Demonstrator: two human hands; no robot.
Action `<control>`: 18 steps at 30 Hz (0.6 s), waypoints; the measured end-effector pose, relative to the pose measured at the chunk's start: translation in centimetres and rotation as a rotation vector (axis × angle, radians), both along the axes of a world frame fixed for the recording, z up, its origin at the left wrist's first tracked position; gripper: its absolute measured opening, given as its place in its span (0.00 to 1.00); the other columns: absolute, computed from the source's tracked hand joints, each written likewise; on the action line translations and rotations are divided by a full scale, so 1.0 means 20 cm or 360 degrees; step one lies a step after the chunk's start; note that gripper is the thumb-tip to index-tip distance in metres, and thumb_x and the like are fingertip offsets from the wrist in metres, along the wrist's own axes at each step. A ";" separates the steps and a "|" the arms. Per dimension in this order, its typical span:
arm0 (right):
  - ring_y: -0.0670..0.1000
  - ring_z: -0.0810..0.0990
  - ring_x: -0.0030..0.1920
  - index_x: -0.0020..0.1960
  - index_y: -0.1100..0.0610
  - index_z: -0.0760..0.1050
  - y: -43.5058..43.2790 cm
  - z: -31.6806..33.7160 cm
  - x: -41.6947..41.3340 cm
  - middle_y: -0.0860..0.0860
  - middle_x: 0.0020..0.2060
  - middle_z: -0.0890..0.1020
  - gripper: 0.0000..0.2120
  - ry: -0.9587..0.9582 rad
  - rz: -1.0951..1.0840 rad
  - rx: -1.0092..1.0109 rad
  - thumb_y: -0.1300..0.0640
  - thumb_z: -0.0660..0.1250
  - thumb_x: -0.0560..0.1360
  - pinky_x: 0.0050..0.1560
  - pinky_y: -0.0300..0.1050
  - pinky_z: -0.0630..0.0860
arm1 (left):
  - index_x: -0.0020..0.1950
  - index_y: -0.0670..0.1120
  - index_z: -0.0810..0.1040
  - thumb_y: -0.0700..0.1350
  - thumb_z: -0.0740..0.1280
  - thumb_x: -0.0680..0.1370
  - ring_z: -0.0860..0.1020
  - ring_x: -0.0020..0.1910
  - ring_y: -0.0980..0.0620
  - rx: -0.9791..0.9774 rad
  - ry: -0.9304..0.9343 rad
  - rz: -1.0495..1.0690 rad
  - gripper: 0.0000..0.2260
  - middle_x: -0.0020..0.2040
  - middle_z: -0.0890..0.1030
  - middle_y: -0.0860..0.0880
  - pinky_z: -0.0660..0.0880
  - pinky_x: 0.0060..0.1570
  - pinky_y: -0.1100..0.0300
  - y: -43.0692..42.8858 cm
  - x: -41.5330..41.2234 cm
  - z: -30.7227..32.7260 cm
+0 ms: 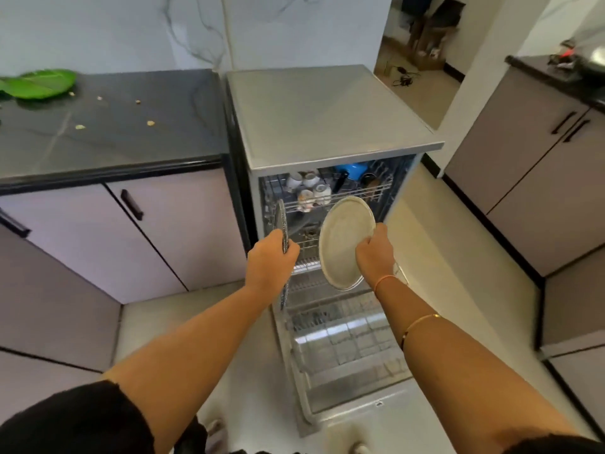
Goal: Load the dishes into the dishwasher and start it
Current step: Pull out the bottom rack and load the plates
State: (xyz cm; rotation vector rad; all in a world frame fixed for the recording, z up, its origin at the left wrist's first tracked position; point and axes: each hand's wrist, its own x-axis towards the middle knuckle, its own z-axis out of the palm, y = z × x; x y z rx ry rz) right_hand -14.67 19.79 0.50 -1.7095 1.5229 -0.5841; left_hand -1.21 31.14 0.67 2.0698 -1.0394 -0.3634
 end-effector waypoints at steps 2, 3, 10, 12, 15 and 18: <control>0.64 0.75 0.53 0.61 0.64 0.63 -0.09 -0.01 -0.17 0.64 0.54 0.75 0.12 0.0025 0.0026 0.0000 0.65 0.53 0.78 0.44 0.50 0.70 | 0.32 0.47 0.56 0.41 0.61 0.78 0.56 0.26 0.53 0.0042 0.0018 -0.0016 0.19 0.27 0.60 0.49 0.54 0.28 0.60 -0.10 -0.19 -0.04; 0.65 0.75 0.53 0.60 0.63 0.63 -0.14 -0.01 -0.25 0.64 0.54 0.75 0.12 0.0037 0.0034 -0.0006 0.65 0.53 0.78 0.44 0.51 0.70 | 0.32 0.47 0.56 0.41 0.61 0.78 0.56 0.26 0.52 0.0058 0.0032 -0.0023 0.19 0.27 0.60 0.49 0.53 0.28 0.60 -0.14 -0.27 -0.06; 0.66 0.75 0.53 0.64 0.62 0.61 -0.45 -0.05 -0.54 0.65 0.54 0.76 0.16 0.0134 0.0085 0.0029 0.67 0.54 0.77 0.51 0.58 0.74 | 0.33 0.47 0.56 0.42 0.60 0.79 0.57 0.26 0.54 0.0128 0.0008 -0.0018 0.18 0.28 0.61 0.50 0.56 0.25 0.63 -0.43 -0.57 -0.12; 0.65 0.76 0.53 0.63 0.61 0.61 -0.53 -0.07 -0.57 0.64 0.53 0.76 0.16 0.0158 0.0092 0.0042 0.67 0.55 0.76 0.50 0.59 0.75 | 0.33 0.47 0.57 0.42 0.60 0.79 0.58 0.26 0.54 0.0188 -0.0010 -0.0026 0.17 0.28 0.62 0.50 0.55 0.26 0.62 -0.52 -0.57 -0.15; 0.64 0.75 0.54 0.63 0.60 0.60 -0.69 -0.15 -0.58 0.63 0.54 0.75 0.16 0.0193 0.0065 0.0053 0.66 0.58 0.76 0.54 0.62 0.75 | 0.37 0.45 0.60 0.43 0.59 0.80 0.61 0.25 0.54 0.0250 0.0004 -0.0063 0.13 0.29 0.64 0.50 0.56 0.25 0.61 -0.70 -0.54 -0.22; 0.63 0.75 0.54 0.63 0.57 0.59 -0.85 -0.29 -0.56 0.61 0.54 0.75 0.18 0.0233 0.0019 0.0069 0.63 0.59 0.76 0.54 0.63 0.75 | 0.43 0.44 0.61 0.43 0.58 0.81 0.63 0.25 0.54 0.0296 0.0059 -0.0125 0.09 0.30 0.66 0.50 0.58 0.24 0.62 -0.87 -0.51 -0.33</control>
